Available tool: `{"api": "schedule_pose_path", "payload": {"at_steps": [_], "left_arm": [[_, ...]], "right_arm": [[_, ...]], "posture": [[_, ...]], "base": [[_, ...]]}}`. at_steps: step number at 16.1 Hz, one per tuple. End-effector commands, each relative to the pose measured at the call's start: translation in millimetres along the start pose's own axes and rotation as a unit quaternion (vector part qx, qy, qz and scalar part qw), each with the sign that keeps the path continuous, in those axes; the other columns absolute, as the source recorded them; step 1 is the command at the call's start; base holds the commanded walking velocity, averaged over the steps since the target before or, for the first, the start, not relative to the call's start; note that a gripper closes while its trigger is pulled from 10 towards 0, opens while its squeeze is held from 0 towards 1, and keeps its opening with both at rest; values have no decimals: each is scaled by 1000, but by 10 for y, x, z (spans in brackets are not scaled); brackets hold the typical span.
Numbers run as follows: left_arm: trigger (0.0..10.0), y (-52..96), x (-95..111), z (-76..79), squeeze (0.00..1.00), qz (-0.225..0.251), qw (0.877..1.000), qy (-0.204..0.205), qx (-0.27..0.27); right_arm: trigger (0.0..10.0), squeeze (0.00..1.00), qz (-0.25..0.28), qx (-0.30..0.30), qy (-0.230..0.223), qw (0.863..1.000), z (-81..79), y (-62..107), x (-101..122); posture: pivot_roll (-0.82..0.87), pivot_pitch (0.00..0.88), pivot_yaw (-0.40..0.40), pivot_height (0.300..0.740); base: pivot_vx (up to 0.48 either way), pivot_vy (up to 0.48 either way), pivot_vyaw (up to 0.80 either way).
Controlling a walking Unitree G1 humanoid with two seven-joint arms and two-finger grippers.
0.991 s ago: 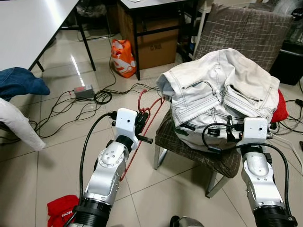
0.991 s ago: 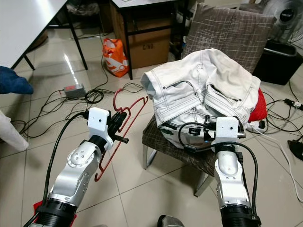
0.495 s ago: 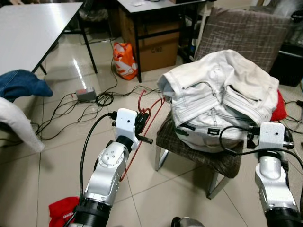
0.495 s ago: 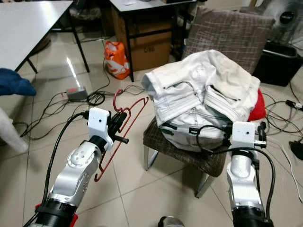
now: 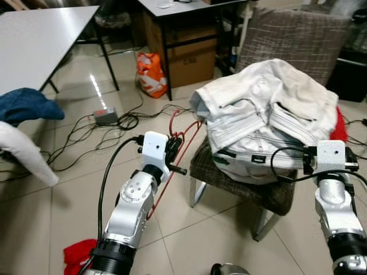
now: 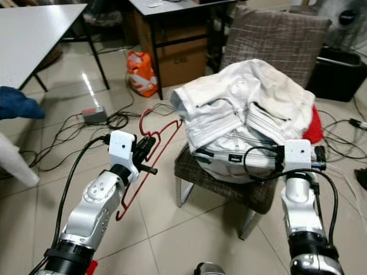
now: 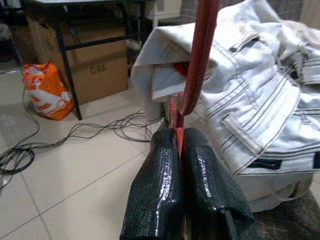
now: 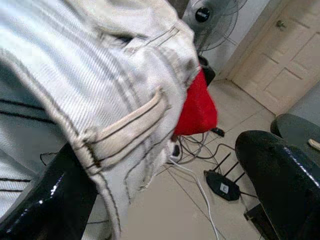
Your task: Hang hanger
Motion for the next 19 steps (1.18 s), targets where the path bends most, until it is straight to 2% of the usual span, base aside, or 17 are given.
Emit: {"api": "schedule_pose_path", "payload": {"at_steps": [1, 4, 5, 6, 9, 10, 11, 12, 14, 19], "left_arm": [[10000, -1, 41, -14, 0, 2, 1000, -4, -3], [10000, -2, 48, -12, 0, 0, 1000, -9, -5], [10000, -14, 55, -8, 0, 1, 1000, -11, -5], [10000, -19, 57, -6, 0, 1, 1000, -11, -5], [10000, -34, 80, 0, 0, 5, 1000, -11, -3], [10000, -40, 79, 2, 0, 6, 1000, -10, -1], [10000, -43, 79, 5, 0, 6, 1000, -10, 0], [10000, -51, 78, 11, 0, 8, 1000, -8, 1], [10000, -66, 97, 20, 0, 13, 1000, 0, 6], [10000, -97, 110, 21, 0, 15, 1000, 16, 10]], "right_arm": [[10000, 0, 11, -2, 11, 1000, 26, -39, 49], [10000, 0, 3, -2, 17, 1000, 64, -106, 23], [0, 0, -16, 7, 1, 1000, 38, -111, -48], [0, 0, -23, 12, -9, 1000, 19, -113, -73], [0, 0, -34, 38, -103, 993, -116, -125, -54], [0, 0, -43, 52, -138, 988, -181, -121, -55], [0, 0, -49, 58, -154, 985, -210, -118, -61], [0, 0, -66, 68, -194, 976, -267, -109, -95], [0, 0, -61, 73, -188, 978, -277, -109, -88], [0, 0, 8, 104, -123, 987, -346, -107, 156]], "posture": [[-63, 0, 86, 740], [-59, 0, 87, 740], [-58, 0, 85, 740], [-57, 0, 83, 740], [-53, 0, 78, 740], [-55, 0, 74, 740], [-56, 0, 72, 740], [-55, 0, 71, 740], [-56, 0, 68, 740], [-63, 0, 66, 740]], "base": [[0, 0, 0], [0, 0, 0], [0, 0, 0], [0, 0, 0], [0, 0, 0], [0, 0, 0], [0, 0, 0], [0, 0, 0], [0, 0, 0], [0, 0, 0]]}}
Point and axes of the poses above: a point about 5 cm out from each wrist's last joint towards the gripper, its own y axis pointing back from the gripper into the wrist, its own x axis along the axis of the wrist's last joint, z = x × y, the point moved 5 cm from there along -y, pointing out of the wrist towards the gripper, and after that the axes turned 10 degrees about y, right-handed, at the moved point
